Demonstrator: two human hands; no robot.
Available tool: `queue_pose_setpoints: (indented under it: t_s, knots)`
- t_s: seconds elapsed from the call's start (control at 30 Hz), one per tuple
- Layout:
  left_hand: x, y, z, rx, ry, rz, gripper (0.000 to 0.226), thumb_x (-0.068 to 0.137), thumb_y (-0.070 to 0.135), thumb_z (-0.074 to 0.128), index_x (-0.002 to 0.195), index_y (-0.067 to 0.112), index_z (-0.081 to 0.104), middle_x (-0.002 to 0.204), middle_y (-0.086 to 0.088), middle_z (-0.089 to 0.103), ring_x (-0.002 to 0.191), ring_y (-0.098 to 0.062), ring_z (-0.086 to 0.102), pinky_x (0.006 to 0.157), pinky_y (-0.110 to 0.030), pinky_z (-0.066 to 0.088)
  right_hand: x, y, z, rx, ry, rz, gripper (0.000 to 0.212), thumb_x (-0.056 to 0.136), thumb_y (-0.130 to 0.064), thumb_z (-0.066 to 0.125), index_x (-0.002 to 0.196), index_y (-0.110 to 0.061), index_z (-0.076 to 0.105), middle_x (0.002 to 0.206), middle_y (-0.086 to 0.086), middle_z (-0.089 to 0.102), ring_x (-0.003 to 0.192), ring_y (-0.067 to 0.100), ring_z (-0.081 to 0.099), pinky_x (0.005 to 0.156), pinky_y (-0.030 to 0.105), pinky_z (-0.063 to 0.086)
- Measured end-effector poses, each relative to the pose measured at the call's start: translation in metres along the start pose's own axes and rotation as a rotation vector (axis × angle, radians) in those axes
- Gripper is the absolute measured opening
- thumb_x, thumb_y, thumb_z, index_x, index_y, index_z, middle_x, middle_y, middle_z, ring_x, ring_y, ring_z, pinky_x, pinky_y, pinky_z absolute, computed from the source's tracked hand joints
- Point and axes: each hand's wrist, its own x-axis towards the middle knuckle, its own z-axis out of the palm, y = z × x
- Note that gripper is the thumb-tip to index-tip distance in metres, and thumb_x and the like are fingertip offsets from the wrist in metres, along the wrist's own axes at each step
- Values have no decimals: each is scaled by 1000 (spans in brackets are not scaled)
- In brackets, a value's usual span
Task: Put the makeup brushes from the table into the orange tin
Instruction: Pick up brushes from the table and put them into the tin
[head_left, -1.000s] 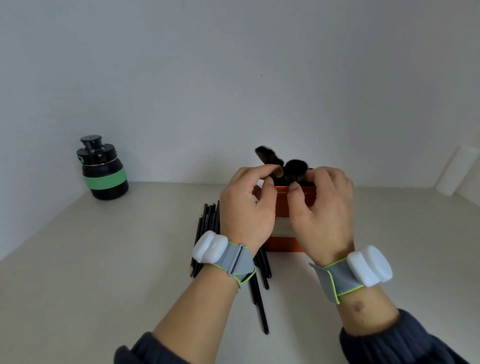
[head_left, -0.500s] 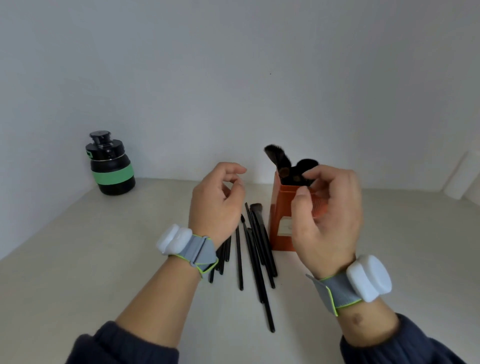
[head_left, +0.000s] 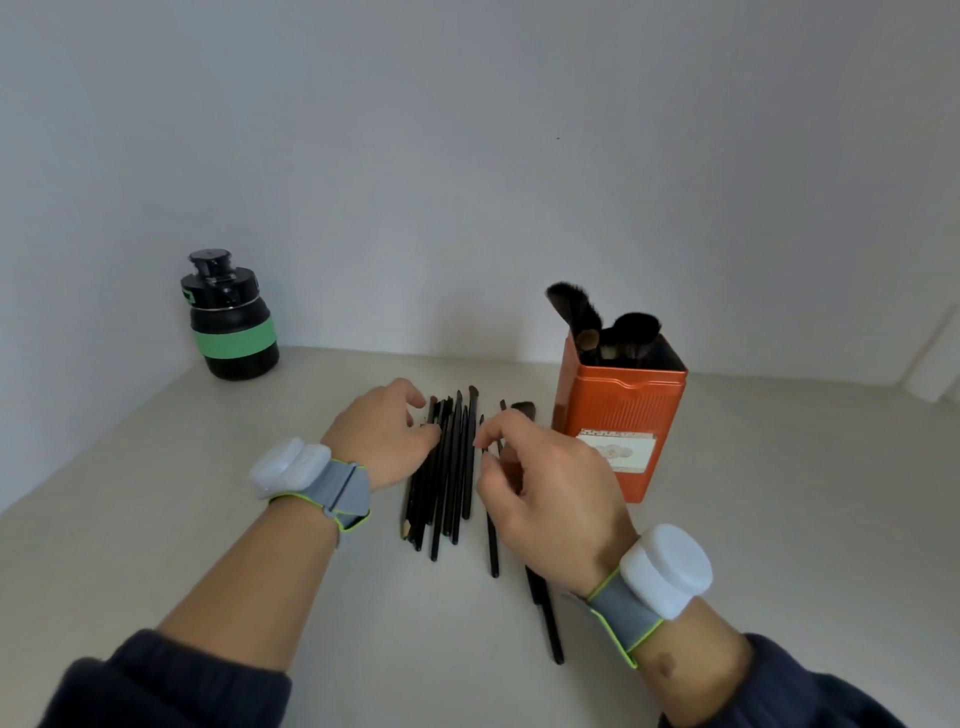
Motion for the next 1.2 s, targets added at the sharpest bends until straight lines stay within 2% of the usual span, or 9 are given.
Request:
queue_pose_setpoints:
  t_s: [0.2,0.4,0.53,0.63,0.8,0.9,0.97,1.1,1.2]
  knots:
    - [-2,3,8,91,-69,-46,42,85,34,61,124,20,54,115,-4,64,106,-25,60,80,-26,41,1,1,14,-105,-132,69,21,95,-38,50,111,-27,58,79,-14,49,75,15,60,60,31,47]
    - [-5,8,8,110,-55,-77,36,82,34,62,114,18,58,103,-6,68,91,-27,66,77,-29,51,6,-1,31,-209,-234,122,24,95,-36,46,112,-22,55,95,-5,64,80,19,64,64,32,52]
    - [-7,13,5,119,-74,-80,17,79,32,64,87,18,60,87,-10,74,66,-29,72,68,-36,60,10,-2,36,-254,-300,161,12,91,-29,46,99,-20,49,86,-3,59,74,22,61,59,31,48]
    - [-8,15,4,99,-100,-94,21,79,32,64,89,14,70,86,-11,76,56,-26,71,62,-33,61,12,-5,39,-276,-316,197,11,90,-28,48,89,-20,40,78,-2,53,68,24,57,55,30,42]
    - [-10,18,3,71,-124,-104,12,78,30,64,82,19,63,87,-11,77,57,-26,73,60,-32,62,15,-7,40,-312,-337,288,17,87,-29,53,83,-17,41,75,-1,50,67,23,54,55,28,39]
    - [-11,19,3,55,-124,-106,16,77,27,64,86,14,69,84,-12,77,58,-27,73,62,-33,62,17,-6,38,-283,-375,317,19,84,-29,55,75,-17,44,71,-1,52,66,23,57,54,28,42]
    - [-13,21,3,56,-122,-104,24,77,26,65,90,9,74,78,-12,76,59,-27,73,65,-35,62,18,-5,37,-261,-395,326,23,83,-30,57,70,-18,44,69,-1,53,63,21,57,51,27,41]
    - [-14,23,2,66,-113,-92,21,77,24,63,76,5,72,60,-9,69,57,-27,69,66,-35,61,18,-4,37,-249,-396,334,27,82,-32,59,66,-18,42,64,-2,50,54,16,49,47,26,37]
    - [-13,23,3,64,-106,-86,22,78,23,62,83,4,73,59,-10,66,58,-27,67,69,-36,60,19,-4,35,-231,-398,342,27,82,-32,61,67,-17,44,65,-1,52,53,13,46,45,25,36]
